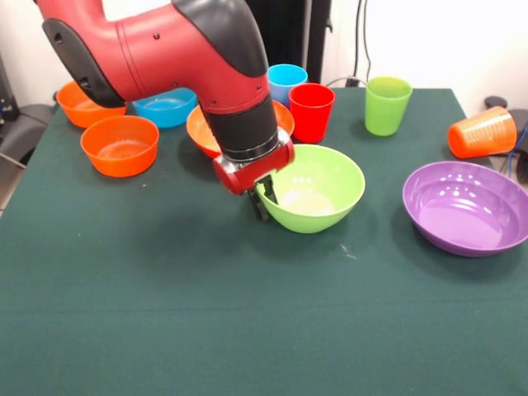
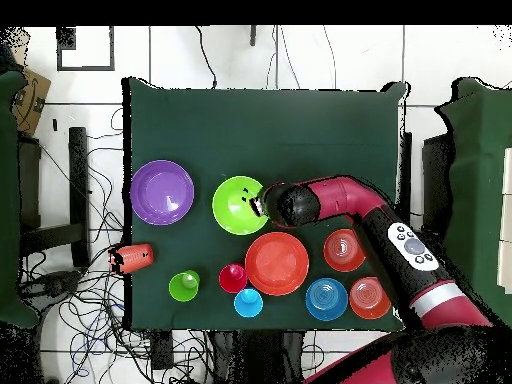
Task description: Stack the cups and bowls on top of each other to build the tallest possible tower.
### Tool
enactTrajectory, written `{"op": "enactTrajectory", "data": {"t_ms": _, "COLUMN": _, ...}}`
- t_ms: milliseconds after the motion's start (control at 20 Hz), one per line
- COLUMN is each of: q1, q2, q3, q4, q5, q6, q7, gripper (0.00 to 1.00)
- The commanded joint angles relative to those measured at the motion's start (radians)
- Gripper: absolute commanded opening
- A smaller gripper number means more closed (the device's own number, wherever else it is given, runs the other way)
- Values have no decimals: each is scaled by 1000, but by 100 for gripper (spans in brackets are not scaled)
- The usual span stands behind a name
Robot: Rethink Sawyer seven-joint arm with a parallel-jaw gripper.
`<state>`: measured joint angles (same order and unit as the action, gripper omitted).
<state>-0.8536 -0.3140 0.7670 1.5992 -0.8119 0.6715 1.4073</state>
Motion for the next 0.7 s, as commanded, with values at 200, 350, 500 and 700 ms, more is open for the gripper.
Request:
{"op": "enactTrajectory", "data": {"t_ms": 200, "q1": -29, "q2": 38, "q3": -1, "q4": -202, "q5": -119, "q6": 117, "q7": -492, "gripper": 0}}
{"op": "enactTrajectory", "data": {"t_ms": 350, "q1": -42, "q2": 44, "q3": 12, "q4": -211, "q5": -113, "q6": 133, "q7": -525, "gripper": 0}}
{"op": "enactTrajectory", "data": {"t_ms": 500, "q1": -54, "q2": 44, "q3": 22, "q4": -216, "q5": -108, "q6": 154, "q7": -553, "gripper": 0}}
{"op": "enactTrajectory", "data": {"t_ms": 700, "q1": -67, "q2": 46, "q3": 32, "q4": -229, "q5": -99, "q6": 180, "q7": -592, "gripper": 0}}
